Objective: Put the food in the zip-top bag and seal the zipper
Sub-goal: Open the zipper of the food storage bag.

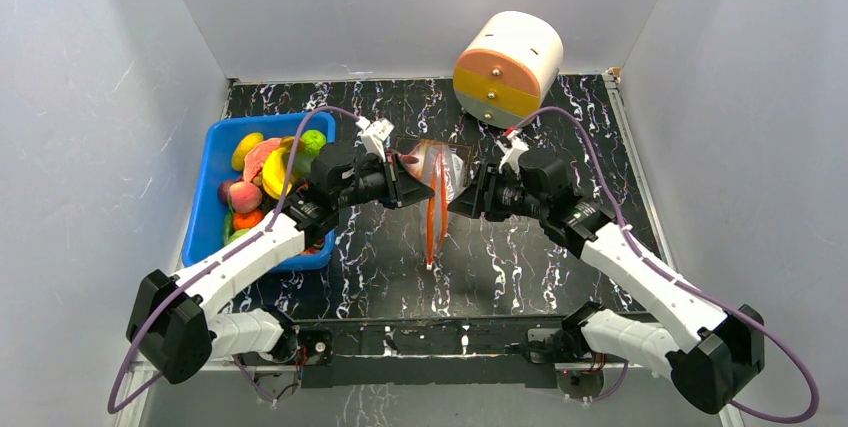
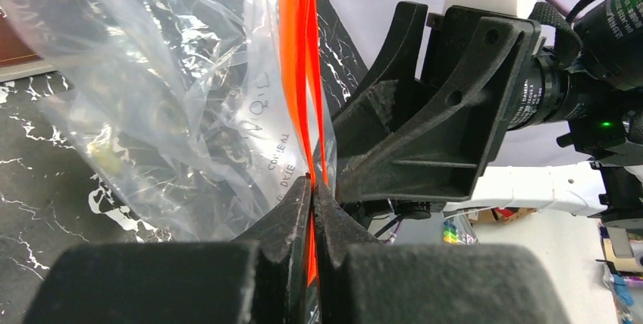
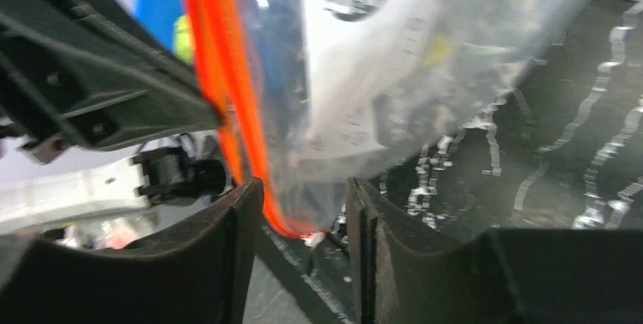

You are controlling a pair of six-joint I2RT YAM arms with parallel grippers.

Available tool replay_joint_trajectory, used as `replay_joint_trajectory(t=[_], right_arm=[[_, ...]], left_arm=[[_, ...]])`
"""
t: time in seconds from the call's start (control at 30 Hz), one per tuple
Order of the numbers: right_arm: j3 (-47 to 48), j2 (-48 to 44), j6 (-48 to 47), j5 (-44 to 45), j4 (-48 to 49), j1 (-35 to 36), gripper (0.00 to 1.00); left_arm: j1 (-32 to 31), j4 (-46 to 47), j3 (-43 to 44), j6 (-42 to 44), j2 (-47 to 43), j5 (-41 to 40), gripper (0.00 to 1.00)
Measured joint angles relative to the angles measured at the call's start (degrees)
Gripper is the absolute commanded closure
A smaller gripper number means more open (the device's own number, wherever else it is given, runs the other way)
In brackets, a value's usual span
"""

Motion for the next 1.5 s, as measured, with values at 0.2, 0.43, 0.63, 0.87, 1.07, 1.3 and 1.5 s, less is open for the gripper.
replay_joint_trajectory(t=[0.2, 0.43, 0.63, 0.87, 1.07, 1.3, 1.5], right_arm=[[2.16, -0.46, -5.01, 8.98, -7.82, 0.13, 0.52], [5.16, -0.92, -5.79, 14.19, -9.35, 3.45, 0.45], [6.23, 1.40, -5.60, 18.45, -9.14, 8.22, 0.44], [7.26, 5.29, -5.86, 24.48, -9.29, 11.37, 0.44], [8.76, 7.37, -6.82, 29.81, -9.25, 12.57, 0.53], [8.76, 9.44, -8.02, 33.75, -9.20, 13.20, 0.75], [8.02, 9.27, -8.13, 36.09, -8.72, 13.22, 0.97]], left_arm=[[0.00, -0.33, 0.00, -1.29, -0.13, -0.85, 1.00], [0.00, 0.28, 0.00, -3.39, 0.07, -0.92, 1.00], [0.00, 0.37, 0.02, -4.66, 0.68, -0.92, 1.00], [0.00, 0.31, 0.02, -5.27, 0.79, -0.98, 1.00], [0.00, 0.22, 0.02, -5.62, 0.79, -1.36, 1.00], [-0.04, -0.74, 0.02, -5.62, 0.76, -1.79, 1.00], [-0.04, -4.17, 0.79, -4.26, 0.68, -3.39, 1.00]])
